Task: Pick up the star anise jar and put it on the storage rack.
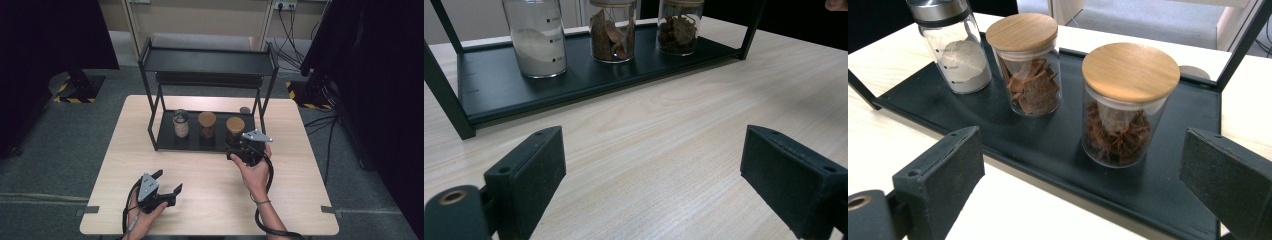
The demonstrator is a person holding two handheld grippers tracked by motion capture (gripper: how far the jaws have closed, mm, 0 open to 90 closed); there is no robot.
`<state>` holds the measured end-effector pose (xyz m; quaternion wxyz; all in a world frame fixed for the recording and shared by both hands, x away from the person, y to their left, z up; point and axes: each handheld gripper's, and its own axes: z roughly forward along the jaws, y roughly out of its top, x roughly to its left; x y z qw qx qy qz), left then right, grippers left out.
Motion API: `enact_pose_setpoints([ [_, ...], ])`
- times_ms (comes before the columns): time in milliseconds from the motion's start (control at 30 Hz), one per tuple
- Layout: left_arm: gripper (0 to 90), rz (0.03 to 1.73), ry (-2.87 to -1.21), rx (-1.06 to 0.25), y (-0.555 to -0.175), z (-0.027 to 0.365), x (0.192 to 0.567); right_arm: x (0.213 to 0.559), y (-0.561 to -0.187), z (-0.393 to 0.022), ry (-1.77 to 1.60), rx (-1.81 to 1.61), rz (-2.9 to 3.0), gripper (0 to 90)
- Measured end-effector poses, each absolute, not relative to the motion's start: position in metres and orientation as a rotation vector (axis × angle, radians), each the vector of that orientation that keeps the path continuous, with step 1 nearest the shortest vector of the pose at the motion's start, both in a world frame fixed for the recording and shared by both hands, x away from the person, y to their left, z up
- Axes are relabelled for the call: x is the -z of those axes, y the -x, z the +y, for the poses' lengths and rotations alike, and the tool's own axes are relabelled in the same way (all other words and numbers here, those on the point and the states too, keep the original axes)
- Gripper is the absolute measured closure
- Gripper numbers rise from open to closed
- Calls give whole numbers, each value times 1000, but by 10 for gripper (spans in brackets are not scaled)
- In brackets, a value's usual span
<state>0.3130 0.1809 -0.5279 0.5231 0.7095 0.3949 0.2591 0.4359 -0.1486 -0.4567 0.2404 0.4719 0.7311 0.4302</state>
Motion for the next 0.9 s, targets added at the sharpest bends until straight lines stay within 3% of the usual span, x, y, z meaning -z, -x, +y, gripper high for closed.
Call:
enact_pose_setpoints([
  [900,105,947,-1697,-623,-313,181,528,463,-416,-164,-1284,-1205,2001,43],
])
